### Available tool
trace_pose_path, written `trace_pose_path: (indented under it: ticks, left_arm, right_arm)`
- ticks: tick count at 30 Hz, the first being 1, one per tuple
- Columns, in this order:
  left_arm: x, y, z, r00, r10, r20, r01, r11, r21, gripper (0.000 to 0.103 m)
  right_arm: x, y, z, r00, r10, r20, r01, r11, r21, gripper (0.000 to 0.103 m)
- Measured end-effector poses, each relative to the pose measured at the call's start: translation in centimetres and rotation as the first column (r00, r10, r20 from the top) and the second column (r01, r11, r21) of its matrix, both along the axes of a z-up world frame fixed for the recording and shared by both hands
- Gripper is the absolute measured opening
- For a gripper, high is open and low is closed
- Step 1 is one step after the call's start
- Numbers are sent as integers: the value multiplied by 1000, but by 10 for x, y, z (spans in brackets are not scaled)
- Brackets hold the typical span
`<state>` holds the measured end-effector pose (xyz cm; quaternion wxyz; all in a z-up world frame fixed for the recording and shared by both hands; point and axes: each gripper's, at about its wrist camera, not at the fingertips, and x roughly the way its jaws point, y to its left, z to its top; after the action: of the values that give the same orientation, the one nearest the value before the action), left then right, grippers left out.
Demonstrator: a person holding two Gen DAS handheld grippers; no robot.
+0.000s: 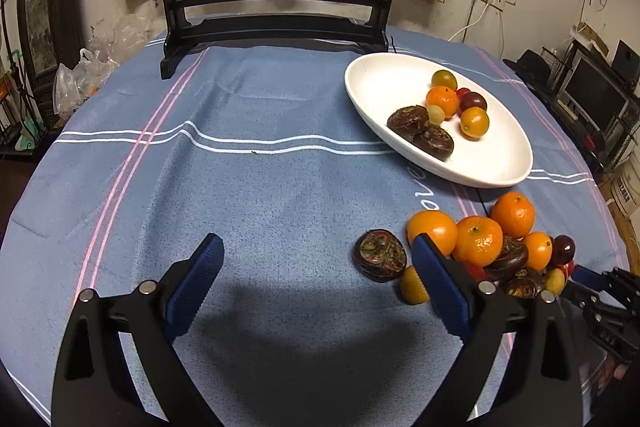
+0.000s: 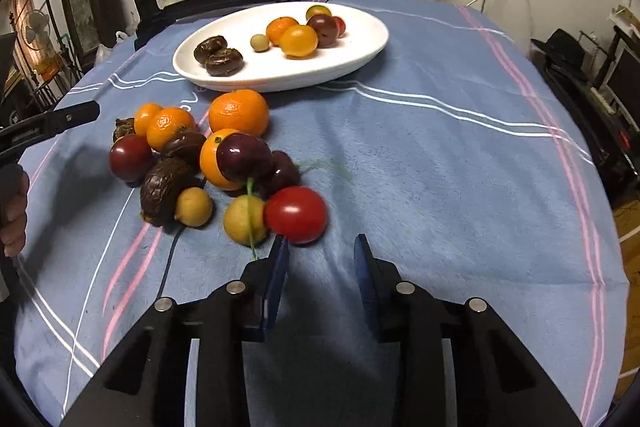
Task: Organize fruits
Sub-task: 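Grasp a brown wrinkled fruit with the left gripper while the right gripper grasps a red tomato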
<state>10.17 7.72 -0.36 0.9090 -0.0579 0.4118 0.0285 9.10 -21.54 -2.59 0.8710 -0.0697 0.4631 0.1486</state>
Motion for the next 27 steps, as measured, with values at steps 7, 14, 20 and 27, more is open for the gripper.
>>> trace_pose_path:
  ticks: [7,14,20,27]
  left_arm:
    - [2,2,-4,1000,-6,-25,6,1000,-12,92]
    - [4,8,-5,999,13,-39,-12,1000,21,92]
    - [4,5,-9,997,-29,-74,33,998,58,92]
    - [6,-13,-25,985,-120,-126,134,985,113,79]
  right_arm:
    - [18,21,-3,999,34,-4,-35,999,-34,35]
    - [18,3,-1,1000,-8,9,7,995,96,30]
    - [16,-6,4,1000,-13,24,10,989,148,31]
    - [11,-4,9,999,6,45,-13,986,164,31]
